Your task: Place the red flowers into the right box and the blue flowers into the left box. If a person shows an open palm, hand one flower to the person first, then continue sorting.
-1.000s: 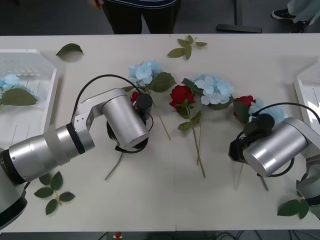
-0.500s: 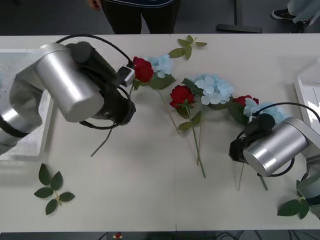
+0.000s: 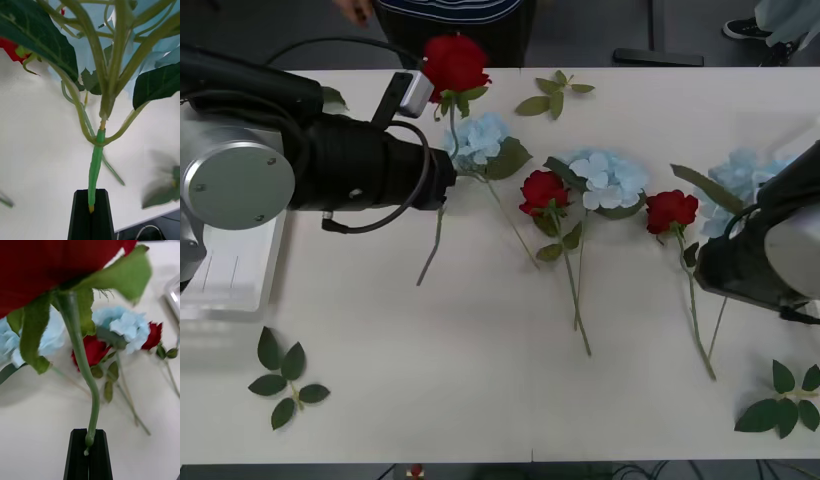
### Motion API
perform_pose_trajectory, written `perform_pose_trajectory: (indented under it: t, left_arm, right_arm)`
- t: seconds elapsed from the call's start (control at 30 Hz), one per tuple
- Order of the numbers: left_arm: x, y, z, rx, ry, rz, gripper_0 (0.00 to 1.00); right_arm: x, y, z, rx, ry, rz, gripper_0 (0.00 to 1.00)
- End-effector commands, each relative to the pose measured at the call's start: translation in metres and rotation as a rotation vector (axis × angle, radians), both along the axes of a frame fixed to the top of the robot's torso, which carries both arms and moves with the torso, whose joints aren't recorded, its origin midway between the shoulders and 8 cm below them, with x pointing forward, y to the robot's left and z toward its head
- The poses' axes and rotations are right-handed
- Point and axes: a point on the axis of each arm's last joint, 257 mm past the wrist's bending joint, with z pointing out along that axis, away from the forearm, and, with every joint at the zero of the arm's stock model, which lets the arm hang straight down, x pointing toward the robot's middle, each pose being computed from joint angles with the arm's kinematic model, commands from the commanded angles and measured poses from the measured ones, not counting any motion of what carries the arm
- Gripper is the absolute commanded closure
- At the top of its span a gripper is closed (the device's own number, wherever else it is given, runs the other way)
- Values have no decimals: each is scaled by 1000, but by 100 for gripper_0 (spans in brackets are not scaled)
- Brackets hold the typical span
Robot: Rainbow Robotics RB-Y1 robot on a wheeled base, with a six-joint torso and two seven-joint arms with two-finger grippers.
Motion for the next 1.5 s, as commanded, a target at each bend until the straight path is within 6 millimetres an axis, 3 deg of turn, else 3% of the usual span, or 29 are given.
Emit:
perform_pose_trajectory:
  t: [0.03, 0.2, 0.43, 0.53, 0.63, 0.87, 0.97, 1.23, 1.5]
  left_arm:
    - [-10, -46, 36, -90, -62, -78, 100]
    - [-20, -86, 73, -180, -132, -156, 100]
    - [-31, -122, 105, -268, -202, -225, 100]
    - [-32, -127, 114, -297, -232, -234, 100]
    - [-33, -127, 117, -305, -238, -238, 100]
    - [-47, -146, 114, -342, -238, -278, 100]
    - [-45, -144, 111, -338, -235, -274, 100]
    - [-45, -145, 111, -334, -241, -273, 100]
    - [-44, -145, 112, -337, -243, -271, 100]
  right_arm:
    - [4, -8, 61, -37, -104, 82, 100]
    - [-6, -13, 90, -76, -126, 170, 100]
    - [-10, -21, 100, -83, -120, 191, 100]
    - [-9, -28, 93, -92, -97, 177, 100]
    - [-4, -40, 75, -110, -59, 141, 100]
    - [28, -59, 7, -153, -33, 38, 100]
    - [38, -68, -14, -181, -36, -9, 100]
    - [69, -84, -50, -183, -88, -26, 100]
    - [82, -101, -82, -292, -113, 31, 100]
